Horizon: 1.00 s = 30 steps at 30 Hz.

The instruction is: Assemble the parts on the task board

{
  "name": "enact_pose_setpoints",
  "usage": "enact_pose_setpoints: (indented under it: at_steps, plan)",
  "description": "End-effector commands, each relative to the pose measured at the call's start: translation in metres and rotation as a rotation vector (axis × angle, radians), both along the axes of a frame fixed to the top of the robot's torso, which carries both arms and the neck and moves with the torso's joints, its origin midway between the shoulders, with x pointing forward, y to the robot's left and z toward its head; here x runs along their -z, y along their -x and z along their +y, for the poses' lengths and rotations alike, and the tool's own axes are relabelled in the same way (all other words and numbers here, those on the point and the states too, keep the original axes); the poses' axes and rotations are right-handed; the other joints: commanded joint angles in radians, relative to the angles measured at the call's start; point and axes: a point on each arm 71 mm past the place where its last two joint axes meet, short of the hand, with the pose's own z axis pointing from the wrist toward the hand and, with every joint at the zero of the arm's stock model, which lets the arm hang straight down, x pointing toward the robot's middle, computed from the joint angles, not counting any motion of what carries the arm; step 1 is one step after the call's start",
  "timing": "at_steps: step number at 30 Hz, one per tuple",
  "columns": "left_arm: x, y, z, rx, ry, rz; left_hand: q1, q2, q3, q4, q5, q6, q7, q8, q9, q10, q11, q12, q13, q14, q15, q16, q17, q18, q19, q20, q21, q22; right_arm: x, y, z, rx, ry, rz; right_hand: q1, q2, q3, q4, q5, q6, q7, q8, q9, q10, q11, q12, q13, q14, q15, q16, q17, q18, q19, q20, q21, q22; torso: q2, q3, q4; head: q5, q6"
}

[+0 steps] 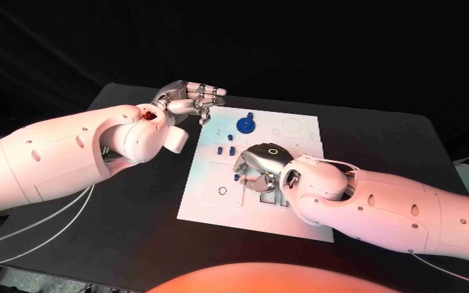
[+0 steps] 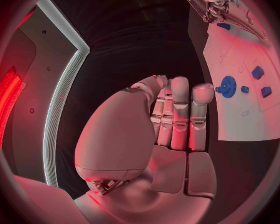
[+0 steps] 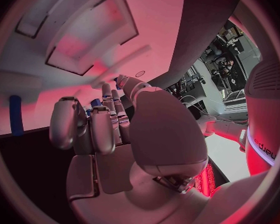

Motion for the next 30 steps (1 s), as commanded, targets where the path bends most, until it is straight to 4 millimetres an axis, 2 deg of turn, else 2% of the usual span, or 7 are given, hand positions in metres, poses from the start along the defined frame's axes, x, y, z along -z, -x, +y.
enact_pose_setpoints:
  at_steps: [1, 6, 11, 18, 23, 25, 30]
  plan:
    - [-0.001, 0.0, -0.002, 0.019, 0.006, 0.001, -0.002, 0.003, -0.002, -0.003, 0.0, -0.001, 0.004, 0.004, -0.001, -0.008, 0.001, 0.006, 0.001, -0.006, 0.001, -0.005, -0.001, 0.018, -0.002, 0.002, -0.007, -0.001, -0.008, 0.002, -0.005, 0.011, -0.017, -0.042, -0.004, -0.011, -0.003, -0.006, 0.001, -0.001, -0.001, 0.004, 0.0, -0.008, 0.001, 0.006, -0.001, 0.037, 0.008, -0.006, -0.004, 0.013, -0.005, 0.002, -0.007, 0.098, 0.0, 0.0, -0.0011, -0.003, 0.004]
    - [0.0, 0.0, 0.0, 0.016, 0.004, 0.002, -0.002, 0.003, -0.002, -0.003, 0.0, -0.001, 0.004, 0.004, -0.001, -0.008, 0.001, 0.006, 0.001, -0.006, 0.001, -0.005, -0.001, 0.018, -0.002, 0.002, -0.007, -0.001, -0.026, 0.002, -0.026, 0.039, -0.02, -0.064, -0.011, -0.013, -0.011, -0.006, 0.0, 0.008, -0.003, 0.009, 0.001, -0.008, -0.001, 0.013, -0.001, 0.035, 0.007, -0.009, -0.009, 0.014, -0.005, 0.003, -0.008, 0.098, 0.0, -0.0002, -0.0015, -0.011, 0.009]
    - [0.0, 0.0, 0.001, 0.014, 0.003, 0.003, -0.002, 0.003, -0.002, -0.003, 0.0, -0.001, 0.004, 0.004, -0.001, -0.008, 0.001, 0.006, 0.001, -0.006, 0.001, -0.005, -0.001, 0.018, -0.002, 0.002, -0.007, -0.001, -0.045, -0.006, -0.056, 0.091, -0.006, -0.087, -0.026, -0.021, -0.031, -0.003, -0.006, 0.01, -0.008, 0.009, 0.001, -0.012, -0.003, 0.021, -0.003, 0.033, 0.006, -0.013, -0.018, 0.016, -0.01, 0.003, -0.019, 0.094, -0.001, -0.001, -0.0027, -0.03, 0.019]
    - [0.001, 0.001, 0.001, 0.018, 0.003, 0.004, -0.003, 0.002, -0.003, -0.004, 0.0, -0.002, 0.005, 0.004, -0.002, -0.009, 0.002, 0.006, 0.002, -0.006, 0.002, -0.004, 0.0, 0.018, -0.002, 0.002, -0.008, -0.002, -0.056, -0.02, -0.09, 0.15, 0.056, -0.095, -0.03, -0.023, -0.07, -0.004, 0.014, 0.018, -0.016, 0.012, 0.001, -0.026, -0.005, 0.032, -0.007, 0.038, 0.003, -0.002, 0.001, 0.016, -0.008, 0.002, -0.024, 0.093, -0.003, -0.0019, -0.0034, -0.039, 0.025]
    - [0.001, 0.001, 0.002, 0.017, 0.002, 0.005, -0.003, 0.002, -0.003, -0.004, 0.0, -0.002, 0.005, 0.004, -0.002, -0.009, 0.002, 0.006, 0.002, -0.006, 0.002, -0.004, 0.0, 0.018, -0.002, 0.002, -0.008, -0.002, -0.053, -0.023, -0.098, 0.159, 0.093, -0.093, -0.027, -0.022, -0.076, -0.006, 0.017, 0.024, -0.019, 0.014, 0.002, -0.028, -0.006, 0.035, -0.007, 0.038, 0.003, -0.002, -0.001, 0.016, -0.007, 0.002, -0.023, 0.094, 0.0, 0.0003, -0.0057, -0.036, 0.029]
    - [0.001, 0.001, 0.002, 0.017, 0.002, 0.006, -0.003, 0.002, -0.003, -0.004, 0.0, -0.002, 0.005, 0.004, -0.002, -0.009, 0.002, 0.006, 0.002, -0.006, 0.002, -0.004, 0.0, 0.018, -0.002, 0.002, -0.008, -0.002, -0.051, -0.025, -0.099, 0.16, 0.103, -0.092, -0.027, -0.022, -0.078, -0.006, 0.017, 0.025, -0.02, 0.014, 0.003, -0.029, -0.006, 0.036, -0.007, 0.038, 0.003, -0.003, -0.002, 0.017, -0.008, 0.002, -0.025, 0.093, -0.001, 0.0003, -0.0036, -0.037, 0.027]
    - [0.002, 0.001, 0.002, 0.019, 0.001, 0.007, -0.003, 0.002, -0.003, -0.004, 0.0, -0.002, 0.005, 0.004, -0.002, -0.009, 0.002, 0.006, 0.002, -0.006, 0.002, -0.004, 0.0, 0.018, -0.002, 0.002, -0.008, -0.002, -0.047, -0.028, -0.099, 0.162, 0.12, -0.089, -0.025, -0.021, -0.08, -0.007, 0.018, 0.026, -0.022, 0.014, 0.002, -0.029, -0.006, 0.037, -0.007, 0.037, 0.003, -0.003, -0.003, 0.017, -0.008, 0.002, -0.027, 0.092, -0.001, -0.0015, -0.0022, -0.038, 0.027]
